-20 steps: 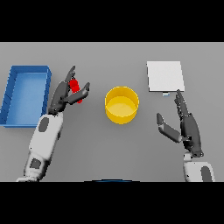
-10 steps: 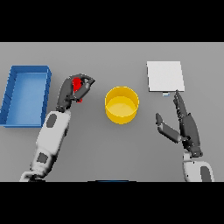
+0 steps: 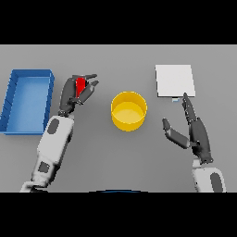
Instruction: Pick up the red beaker and tilt it to pour out 1 green nut into yellow bowl. Pick up the yellow bowl and place it on the metallic measuring scale.
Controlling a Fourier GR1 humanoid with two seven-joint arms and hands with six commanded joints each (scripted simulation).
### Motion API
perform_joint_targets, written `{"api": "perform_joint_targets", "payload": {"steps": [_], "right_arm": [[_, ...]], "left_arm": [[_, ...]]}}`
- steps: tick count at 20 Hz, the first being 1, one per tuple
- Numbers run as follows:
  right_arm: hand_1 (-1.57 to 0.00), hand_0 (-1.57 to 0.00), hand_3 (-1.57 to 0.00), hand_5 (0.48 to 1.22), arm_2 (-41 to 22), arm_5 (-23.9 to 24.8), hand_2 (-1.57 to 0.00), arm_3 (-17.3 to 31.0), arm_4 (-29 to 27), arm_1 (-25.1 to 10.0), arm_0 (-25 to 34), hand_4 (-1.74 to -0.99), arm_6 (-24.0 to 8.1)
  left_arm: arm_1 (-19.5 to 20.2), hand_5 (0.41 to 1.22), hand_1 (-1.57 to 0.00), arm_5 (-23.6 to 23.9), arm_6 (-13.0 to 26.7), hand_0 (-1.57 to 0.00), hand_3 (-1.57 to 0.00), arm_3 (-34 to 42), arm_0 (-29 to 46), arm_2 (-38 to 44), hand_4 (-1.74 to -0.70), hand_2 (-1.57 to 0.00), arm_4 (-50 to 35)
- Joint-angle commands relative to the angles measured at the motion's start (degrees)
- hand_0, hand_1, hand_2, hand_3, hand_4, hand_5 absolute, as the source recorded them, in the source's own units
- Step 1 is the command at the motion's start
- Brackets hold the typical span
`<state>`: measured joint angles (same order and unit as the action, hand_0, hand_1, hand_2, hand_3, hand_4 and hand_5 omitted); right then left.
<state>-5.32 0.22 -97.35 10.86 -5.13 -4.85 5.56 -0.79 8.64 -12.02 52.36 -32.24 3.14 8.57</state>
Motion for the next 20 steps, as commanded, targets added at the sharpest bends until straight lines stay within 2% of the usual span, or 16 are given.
{"api": "perform_joint_targets", "payload": {"steps": [1, 3, 5, 7, 8, 13, 15, 20], "right_arm": [[0.0, 0.0, 0.0, 0.669, -0.2, 0.0, 0.0, 0.4, 0.1, 0.3, 0.2, -1.258, 0.0], [0.0, 0.0, 0.0, 0.672, -0.1, 0.2, 0.0, 0.9, 0.4, 0.1, -0.2, -1.25, 1.6], [0.0, 0.0, 0.0, 0.679, -0.6, 0.7, 0.0, 0.2, 1.2, 0.5, -0.4, -1.249, 1.2], [0.0, 0.0, 0.0, 0.688, -1.1, 1.3, 0.0, -0.8, 2.6, 0.2, -1.7, -1.245, 1.8], [0.0, 0.0, 0.0, 0.691, -1.7, 1.5, 0.0, -1.4, 3.3, 0.6, -1.8, -1.243, 1.0], [0.0, 0.0, 0.0, 0.71, -1.2, 1.0, 0.0, -2.4, 2.3, 0.1, -2.6, -1.243, 0.3], [0.0, 0.0, 0.0, 0.714, -1.7, 0.8, 0.0, -2.4, 2.8, 0.2, -2.6, -1.251, -0.3], [0.0, 0.0, 0.0, 0.721, -1.7, 0.5, 0.0, -1.9, 2.1, 0.7, -2.3, -1.267, 0.8]], "left_arm": [[0.2, 1.098, -1.53, 0.6, 1.1, -1.53, -1.53, 1.9, 0.1, -0.6, -1.7, -1.53, 0.3], [1.2, 1.097, -1.55, 1.3, 3.7, -1.55, -1.55, 5.7, 0.0, -2.6, -1.72, -1.55, 1.5], [3.4, 1.107, -1.56, 0.8, 7.3, -1.55, -1.56, 8.3, -0.6, -6.0, -1.72, -1.56, 4.5], [6.4, 1.119, -1.56, -1.4, 11.2, -1.56, -1.56, 9.4, -2.4, -11.0, -1.73, -1.56, 9.4], [7.2, 1.121, -1.56, -2.5, 12.3, -1.56, -1.56, 10.0, -2.8, -12.9, -1.73, -1.56, 10.8], [10.2, 1.113, -1.56, -4.9, 13.8, -1.56, -1.56, 12.7, -1.8, -16.9, -1.73, -1.56, 12.5], [11.8, 1.112, -1.57, -5.7, 15.4, -1.57, -1.57, 13.2, -3.3, -20.6, -1.74, -1.57, 16.3], [16.0, 1.152, -1.57, -8.6, 17.6, -1.57, -1.57, 9.7, -10.6, -31.8, -1.74, -1.57, 29.2]]}}
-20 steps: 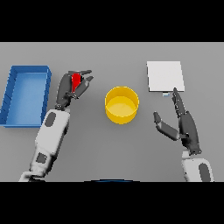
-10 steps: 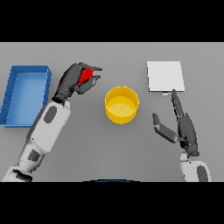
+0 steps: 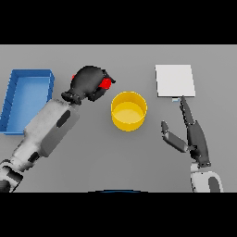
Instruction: Pick up the red beaker and tilt it to pour out 1 green nut into yellow bowl. Pick up the yellow bowl and place it on the metallic measuring scale.
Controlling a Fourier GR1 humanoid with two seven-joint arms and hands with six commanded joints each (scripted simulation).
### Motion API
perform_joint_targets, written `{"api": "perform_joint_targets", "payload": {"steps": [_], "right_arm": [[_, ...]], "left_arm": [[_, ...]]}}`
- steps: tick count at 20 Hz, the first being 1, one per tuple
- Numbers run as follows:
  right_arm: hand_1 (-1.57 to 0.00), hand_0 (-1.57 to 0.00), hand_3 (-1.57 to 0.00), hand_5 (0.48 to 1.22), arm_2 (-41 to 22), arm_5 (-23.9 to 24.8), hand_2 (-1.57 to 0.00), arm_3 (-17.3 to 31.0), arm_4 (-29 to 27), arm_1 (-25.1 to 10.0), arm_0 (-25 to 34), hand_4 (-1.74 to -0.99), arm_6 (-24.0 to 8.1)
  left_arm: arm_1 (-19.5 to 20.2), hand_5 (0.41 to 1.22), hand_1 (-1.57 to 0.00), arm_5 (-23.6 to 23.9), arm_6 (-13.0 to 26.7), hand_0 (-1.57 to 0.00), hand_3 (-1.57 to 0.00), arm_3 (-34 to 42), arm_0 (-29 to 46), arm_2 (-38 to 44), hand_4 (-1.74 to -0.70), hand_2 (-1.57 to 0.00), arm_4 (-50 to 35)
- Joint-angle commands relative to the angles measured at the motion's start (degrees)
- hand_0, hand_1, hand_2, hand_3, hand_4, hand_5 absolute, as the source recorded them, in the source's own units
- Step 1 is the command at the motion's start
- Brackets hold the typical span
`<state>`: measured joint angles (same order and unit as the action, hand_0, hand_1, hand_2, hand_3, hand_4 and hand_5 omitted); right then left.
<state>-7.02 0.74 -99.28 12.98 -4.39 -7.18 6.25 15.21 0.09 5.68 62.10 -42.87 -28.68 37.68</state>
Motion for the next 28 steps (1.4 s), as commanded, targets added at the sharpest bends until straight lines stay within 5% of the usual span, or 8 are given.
{"api": "perform_joint_targets", "payload": {"steps": [1, 4, 7, 17, 28], "right_arm": [[0.0, 0.0, 0.0, 0.722, 0.2, -0.1, 0.0, -0.5, -0.2, -0.3, -0.4, -1.269, -0.1], [0.0, 0.0, 0.0, 0.717, 0.4, -0.2, 0.0, 0.1, -0.6, 0.0, 0.4, -1.264, -0.2], [0.0, 0.0, 0.0, 0.697, 0.3, 0.3, 0.0, 0.2, -0.3, 0.3, 1.0, -1.258, -0.8], [0.0, 0.0, 0.0, 0.648, 0.7, 1.7, 0.0, 1.4, 0.5, 0.9, 0.9, -1.193, 0.3], [0.0, 0.0, 0.0, 0.627, 0.8, 2.9, 0.0, 1.1, 1.5, 1.2, 1.0, -1.162, -0.5]], "left_arm": [[0.2, 1.166, -1.57, -0.5, 0.5, -1.57, -1.57, -0.8, -1.6, -1.7, -1.74, -1.57, 2.0], [0.6, 1.193, -1.57, -3.5, -0.7, -1.57, -1.57, -5.5, -7.2, -6.5, -1.74, -1.57, 6.3], [1.5, 1.206, -1.57, -7.4, -3.2, -1.57, -1.57, -7.9, -11.5, -11.8, -1.61, -1.57, 10.0], [-0.4, 1.219, -1.57, -17.7, -5.1, -1.57, -1.57, -14.4, -23.1, -26.8, -1.72, -1.57, 17.5], [-2.9, 1.221, -1.57, -16.3, -9.3, -1.57, -1.57, -19.7, -31.8, -42.5, -1.73, -1.57, 26.6]]}}
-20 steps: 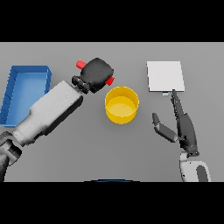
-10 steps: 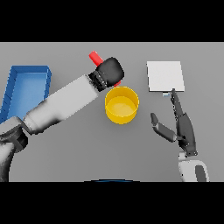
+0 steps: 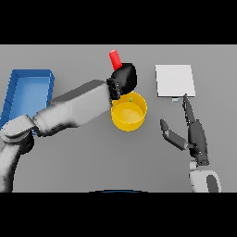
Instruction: Pick up the red beaker and tilt it to pour out 1 green nut into yellow bowl. Pick up the yellow bowl and place it on the metallic measuring scale.
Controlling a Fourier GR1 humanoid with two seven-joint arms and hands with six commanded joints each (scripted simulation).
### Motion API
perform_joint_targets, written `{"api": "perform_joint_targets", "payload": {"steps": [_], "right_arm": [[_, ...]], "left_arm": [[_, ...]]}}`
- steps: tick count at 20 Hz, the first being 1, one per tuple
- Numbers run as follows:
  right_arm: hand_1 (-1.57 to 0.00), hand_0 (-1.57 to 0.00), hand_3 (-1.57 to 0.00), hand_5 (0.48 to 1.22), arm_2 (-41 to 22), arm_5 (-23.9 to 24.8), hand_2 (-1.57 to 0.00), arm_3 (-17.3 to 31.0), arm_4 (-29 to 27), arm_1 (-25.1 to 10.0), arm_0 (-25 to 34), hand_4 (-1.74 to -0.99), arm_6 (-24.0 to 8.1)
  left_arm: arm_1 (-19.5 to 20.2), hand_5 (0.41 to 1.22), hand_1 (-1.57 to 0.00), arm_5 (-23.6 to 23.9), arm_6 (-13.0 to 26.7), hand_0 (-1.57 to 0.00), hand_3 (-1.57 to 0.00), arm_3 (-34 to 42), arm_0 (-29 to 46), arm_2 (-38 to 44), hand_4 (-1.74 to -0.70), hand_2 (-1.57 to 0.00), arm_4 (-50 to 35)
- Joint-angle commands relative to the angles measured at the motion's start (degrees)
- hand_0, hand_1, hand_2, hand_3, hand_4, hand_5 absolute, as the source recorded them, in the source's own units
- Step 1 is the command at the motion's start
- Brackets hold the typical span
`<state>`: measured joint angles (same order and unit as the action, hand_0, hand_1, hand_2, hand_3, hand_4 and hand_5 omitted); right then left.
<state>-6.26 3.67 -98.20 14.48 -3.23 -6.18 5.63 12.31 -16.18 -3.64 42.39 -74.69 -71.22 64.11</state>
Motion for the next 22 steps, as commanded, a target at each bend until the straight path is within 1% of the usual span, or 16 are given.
{"api": "perform_joint_targets", "payload": {"steps": [1, 3, 4, 6, 7, 8, 10, 11, 13, 14, 15, 17, 18, 20, 21, 22], "right_arm": [[0.0, 0.0, 0.0, 0.627, -0.2, 0.2, 0.0, -0.3, 0.5, -0.1, 0.1, -1.153, -0.4], [0.0, 0.0, 0.0, 0.632, 0.0, -0.1, 0.0, -0.5, 0.6, -0.9, -0.2, -1.159, 0.4], [0.0, 0.0, 0.0, 0.634, -0.2, -0.1, 0.0, 0.2, 0.6, -0.4, 0.4, -1.161, 0.1], [0.0, 0.0, 0.0, 0.637, -0.5, 0.6, 0.0, -0.2, 1.4, 0.0, -0.5, -1.155, 0.8], [0.0, 0.0, 0.0, 0.634, -0.1, 0.2, 0.0, -0.6, 0.5, -0.2, -0.9, -1.154, 0.7], [0.0, 0.0, 0.0, 0.634, 0.1, 0.6, 0.0, 0.3, 0.8, -0.2, 0.0, -1.151, 0.0], [0.0, 0.0, 0.0, 0.635, -0.1, 0.2, 0.0, 0.0, 0.1, 0.2, -0.1, -1.152, 1.1], [0.0, 0.0, 0.0, 0.636, -0.3, 0.1, 0.0, -0.3, 0.0, 0.3, -0.2, -1.153, 1.0], [0.0, 0.0, 0.0, 0.642, 0.0, -0.5, 0.0, 0.1, -0.5, 0.0, -0.4, -1.147, 1.5], [0.0, 0.0, 0.0, 0.649, -0.1, -1.0, 0.0, -0.6, -0.9, -0.2, -0.7, -1.15, 2.1], [0.0, 0.0, 0.0, 0.654, -0.3, -0.6, 0.0, -0.3, -0.3, -0.1, -0.3, -1.154, 1.9], [0.0, 0.0, 0.0, 0.66, -0.2, -0.3, 0.0, -0.1, 0.0, -0.3, 0.2, -1.16, 1.8], [0.0, 0.0, 0.0, 0.663, -0.4, -0.4, 0.0, 0.0, 0.1, -0.3, 0.5, -1.16, 1.6], [0.0, 0.0, 0.0, 0.661, -0.3, -1.1, 0.0, -0.1, -1.0, -0.1, 0.4, -1.16, 2.0], [0.0, 0.0, 0.0, 0.658, -0.4, -0.8, 0.0, 0.5, -0.9, 0.5, 1.1, -1.156, 1.5], [0.0, 0.0, 0.0, 0.652, -0.5, -0.5, 0.0, 1.3, -0.1, 0.1, 1.0, -1.152, 1.8]], "left_arm": [[0.2, 1.221, -1.57, 0.4, -0.2, -1.57, -1.57, -0.6, -0.6, -1.1, -1.73, -1.57, 0.7], [-0.2, 1.221, -1.57, 0.6, -0.7, -1.57, -1.57, -0.9, -1.5, -3.1, -1.73, -1.57, 1.3], [-0.7, 1.221, -1.57, 0.2, -0.4, -1.57, -1.57, -1.3, -2.0, -4.1, -1.73, -1.57, 1.7], [-0.9, 1.221, -1.57, 0.3, -0.6, -1.57, -1.57, -0.9, -2.8, -5.8, -1.72, -1.57, 2.1], [-1.8, 1.221, -1.57, 0.7, -0.2, -1.57, -1.57, -2.0, -3.5, -6.5, -1.72, -1.57, 2.5], [-2.3, 1.221, -1.57, 0.8, -0.7, -1.57, -1.57, -2.6, -4.6, -7.1, -1.72, -1.57, 2.4], [-1.5, 1.221, -1.57, 0.6, -2.7, -1.57, -1.57, -2.4, -6.4, -8.2, -1.72, -1.57, 2.1], [-1.2, 1.221, -1.57, -0.3, -3.8, -1.57, -1.57, -2.2, -8.3, -8.3, -1.72, -1.57, 1.7], [-0.4, 1.221, -1.57, 1.6, -3.8, -1.57, -1.57, -4.8, -11.9, -7.8, -1.72, -1.57, 1.3], [-0.1, 1.221, -1.57, 2.4, -3.5, -1.57, -1.57, -6.7, -13.9, -8.3, -1.72, -1.57, 1.8], [1.1, 1.221, -1.57, 2.7, -4.3, -1.57, -1.57, -7.4, -15.9, -7.1, -1.73, -1.57, 0.5], [3.4, 1.221, -1.57, 5.0, -4.7, -1.57, -1.18, -10.3, -19.1, -4.6, -1.73, -1.57, -1.9], [3.6, 1.221, -1.57, 5.5, -2.4, -1.57, -1.26, -13.2, -20.9, -2.6, -1.73, -1.57, -3.4], [5.9, 1.221, -1.57, 6.0, -1.8, -1.57, -1.37, -17.6, -23.3, 2.4, -1.73, -1.57, -8.7], [6.0, 1.221, -1.57, 6.2, -0.3, -1.57, -1.41, -20.5, -23.8, 5.3, -1.73, -1.57, -11.7], [7.1, 1.221, -1.57, 6.9, 0.6, -1.57, -1.44, -22.6, -24.2, 9.4, -1.73, -1.57, -16.0]]}}
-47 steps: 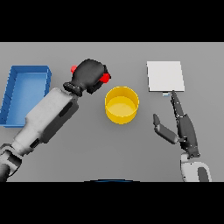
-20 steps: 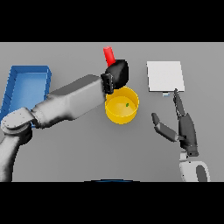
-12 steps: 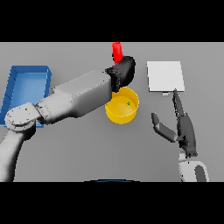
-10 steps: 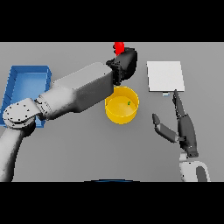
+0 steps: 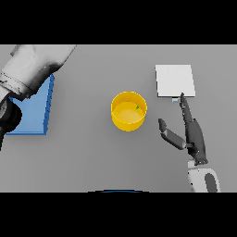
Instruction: Pick up the red beaker and tilt it to pour out 1 green nut into yellow bowl. Pick up the yellow bowl and place it on the metallic measuring scale.
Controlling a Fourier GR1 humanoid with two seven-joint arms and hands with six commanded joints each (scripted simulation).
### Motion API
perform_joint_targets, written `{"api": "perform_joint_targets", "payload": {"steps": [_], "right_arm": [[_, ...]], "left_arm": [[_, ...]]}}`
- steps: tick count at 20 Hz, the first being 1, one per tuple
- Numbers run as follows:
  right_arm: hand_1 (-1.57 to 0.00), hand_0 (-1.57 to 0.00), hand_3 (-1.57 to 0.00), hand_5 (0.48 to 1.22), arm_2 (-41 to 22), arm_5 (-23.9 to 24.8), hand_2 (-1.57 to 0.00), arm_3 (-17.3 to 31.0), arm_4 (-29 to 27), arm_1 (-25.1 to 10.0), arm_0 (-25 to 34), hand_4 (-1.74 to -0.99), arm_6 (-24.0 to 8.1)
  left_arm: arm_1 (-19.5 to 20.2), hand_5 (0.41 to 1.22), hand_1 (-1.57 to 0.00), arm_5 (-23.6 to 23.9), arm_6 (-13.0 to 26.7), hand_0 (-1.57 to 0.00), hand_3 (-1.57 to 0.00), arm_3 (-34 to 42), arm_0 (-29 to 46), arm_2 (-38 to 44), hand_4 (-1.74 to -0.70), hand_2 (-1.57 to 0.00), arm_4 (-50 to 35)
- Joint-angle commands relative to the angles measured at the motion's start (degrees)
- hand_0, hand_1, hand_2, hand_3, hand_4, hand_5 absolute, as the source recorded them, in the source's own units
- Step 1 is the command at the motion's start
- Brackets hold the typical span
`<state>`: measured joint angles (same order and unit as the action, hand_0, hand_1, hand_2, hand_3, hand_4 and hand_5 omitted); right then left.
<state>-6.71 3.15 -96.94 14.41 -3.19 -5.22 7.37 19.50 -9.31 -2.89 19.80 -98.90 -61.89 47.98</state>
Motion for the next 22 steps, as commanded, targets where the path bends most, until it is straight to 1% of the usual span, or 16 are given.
{"api": "perform_joint_targets", "payload": {"steps": [1, 3, 4, 5, 8, 9, 11, 12, 13, 14, 15, 16, 17, 18, 20, 22], "right_arm": [[0.0, 0.0, 0.0, 0.641, -0.1, 1.0, 0.0, 0.1, 1.4, -0.2, 0.1, -1.146, 0.1], [0.0, 0.0, 0.0, 0.633, -0.7, 1.8, 0.0, -0.3, 2.9, -0.2, 1.2, -1.144, -0.6], [0.0, 0.0, 0.0, 0.63, -0.4, 1.5, 0.0, -0.3, 2.5, -0.5, 1.3, -1.142, -0.8], [0.0, 0.0, 0.0, 0.625, -0.6, 0.8, 0.0, -0.6, 1.1, 0.2, 0.7, -1.129, -0.1], [0.0, 0.0, 0.0, 0.625, 0.1, -1.4, 0.0, 0.3, -2.7, 0.9, 0.5, -1.083, 1.5], [0.0, 0.0, 0.0, 0.631, -0.1, -1.6, 0.0, 0.2, -2.5, 0.5, 0.3, -1.081, 1.7], [0.0, 0.0, 0.0, 0.642, 0.2, -2.6, 0.0, -0.4, -3.4, -0.4, 0.6, -1.106, 1.0], [0.0, 0.0, 0.0, 0.651, 0.2, -2.6, 0.0, 0.1, -3.0, -0.7, 0.9, -1.126, 1.0], [0.0, 0.0, 0.0, 0.657, 0.0, -3.3, 0.0, -0.2, -3.7, -0.6, 0.3, -1.141, 1.9], [0.0, 0.0, 0.0, 0.663, -0.1, -3.6, 0.0, 0.0, -3.8, -0.6, 0.2, -1.148, 2.3], [0.0, 0.0, 0.0, 0.666, 0.0, -3.1, 0.0, 0.2, -3.6, -0.4, 1.3, -1.157, 1.3], [0.0, 0.0, 0.0, 0.672, 0.2, -2.9, 0.0, 0.7, -3.1, -0.9, 1.8, -1.165, 1.2], [0.0, 0.0, 0.0, 0.68, -0.2, -2.8, 0.0, 1.0, -2.4, -0.8, 1.9, -1.168, 1.6], [0.0, 0.0, 0.0, 0.687, -0.3, -3.0, 0.0, 0.1, -2.7, -0.9, 1.4, -1.181, 2.2], [0.0, 0.0, 0.0, 0.702, -0.1, -2.9, 0.0, 0.1, -2.2, -1.6, 1.3, -1.191, 1.4], [0.0, 0.0, 0.0, 0.703, -0.6, -2.8, 0.0, 0.5, -1.6, -1.2, 1.1, -1.194, 1.7]], "left_arm": [[1.3, 1.221, -1.57, 0.2, 1.3, -1.57, -1.47, -2.1, 0.3, 4.2, -1.73, -1.57, -4.5], [3.5, 1.221, -1.57, 1.8, 4.1, -1.57, -1.42, -5.8, 0.7, 11.7, -1.74, -1.57, -13.2], [4.8, 1.221, -1.57, 2.7, 5.4, -1.57, -1.4, -7.6, 0.8, 14.6, -1.74, -1.57, -16.7], [6.8, 1.221, -1.57, 3.9, 5.9, -1.57, -1.39, -9.0, 1.9, 16.8, -1.74, -1.57, -19.8], [10.9, 1.221, -1.57, 7.6, 6.7, -1.57, -1.48, -12.2, 6.0, 23.7, -1.74, -1.57, -30.0], [12.1, 1.221, -1.57, 9.0, 7.6, -1.57, -1.5, -12.6, 7.8, 24.9, -1.74, -1.57, -32.5], [13.9, 1.221, -1.57, 12.5, 9.0, -1.57, -1.52, -12.9, 12.6, 27.2, -1.74, -1.57, -37.4], [14.7, 1.221, -1.57, 14.0, 11.4, -1.57, -1.53, -13.1, 14.3, 27.9, -1.74, -1.57, -39.3], [15.1, 1.221, -1.57, 14.9, 12.3, -1.57, -1.54, -12.4, 16.3, 28.6, -1.74, -1.57, -41.3], [15.7, 1.221, -1.57, 16.5, 15.0, -1.57, -1.55, -12.5, 18.5, 29.8, -1.74, -1.57, -43.9], [16.4, 1.221, -1.57, 17.2, 17.1, -1.57, -1.55, -11.4, 20.1, 30.7, -1.74, -1.57, -46.0], [17.0, 1.221, -1.57, 18.6, 18.4, -1.57, -1.56, -9.9, 21.7, 31.7, -1.74, -1.57, -48.2], [17.1, 1.221, -1.57, 19.6, 18.7, -1.57, -1.52, -7.9, 23.9, 32.3, -1.74, -1.57, -50.3], [17.7, 1.221, -1.57, 20.1, 20.2, -1.57, -1.49, -5.8, 26.2, 32.5, -1.74, -1.57, -51.9], [19.0, 1.221, -1.57, 22.3, 23.4, -1.57, -1.43, 0.4, 32.1, 33.1, -1.74, -1.57, -55.7], [20.6, 1.221, -1.57, 25.1, 26.1, -1.57, -1.37, 8.2, 38.2, 33.6, -1.74, -1.57, -59.4]]}}
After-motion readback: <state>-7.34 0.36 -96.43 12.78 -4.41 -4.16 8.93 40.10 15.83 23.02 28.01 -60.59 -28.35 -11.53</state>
